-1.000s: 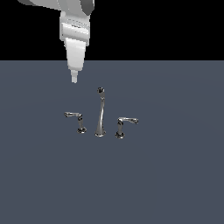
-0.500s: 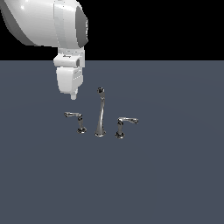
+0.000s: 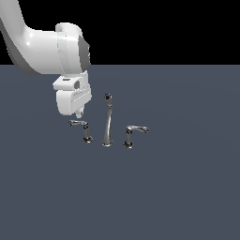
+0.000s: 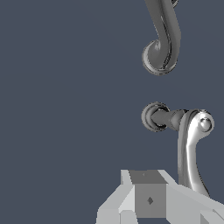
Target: Turn on the faucet by rotating a designated handle.
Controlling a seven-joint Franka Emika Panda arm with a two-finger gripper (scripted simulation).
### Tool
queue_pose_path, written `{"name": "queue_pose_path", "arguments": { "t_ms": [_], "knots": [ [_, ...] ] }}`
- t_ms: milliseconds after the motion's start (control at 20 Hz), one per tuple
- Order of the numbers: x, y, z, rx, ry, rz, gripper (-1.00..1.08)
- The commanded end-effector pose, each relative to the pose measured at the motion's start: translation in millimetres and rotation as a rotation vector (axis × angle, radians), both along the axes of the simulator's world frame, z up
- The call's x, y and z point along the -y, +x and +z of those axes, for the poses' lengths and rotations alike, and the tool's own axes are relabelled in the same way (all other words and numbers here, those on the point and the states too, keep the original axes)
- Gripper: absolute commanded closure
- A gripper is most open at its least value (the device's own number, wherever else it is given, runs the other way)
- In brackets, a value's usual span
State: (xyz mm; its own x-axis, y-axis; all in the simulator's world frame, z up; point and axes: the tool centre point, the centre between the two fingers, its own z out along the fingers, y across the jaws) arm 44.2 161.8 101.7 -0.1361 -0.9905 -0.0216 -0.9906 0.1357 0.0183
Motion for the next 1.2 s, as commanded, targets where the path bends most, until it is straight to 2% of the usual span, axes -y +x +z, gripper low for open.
{"name": "queue_pose_path", "arguments": {
  "t_ms": [0,550,1150],
  "knots": [
    [-0.9,2.2,-7.5,0.007,-0.012,-0.029,1.08],
    [-2.2,3.8,-16.0,0.014,-0.024,-0.058,1.08],
    [-27.6,-31.1,-16.1,0.014,-0.024,-0.059,1.08]
  ]
}}
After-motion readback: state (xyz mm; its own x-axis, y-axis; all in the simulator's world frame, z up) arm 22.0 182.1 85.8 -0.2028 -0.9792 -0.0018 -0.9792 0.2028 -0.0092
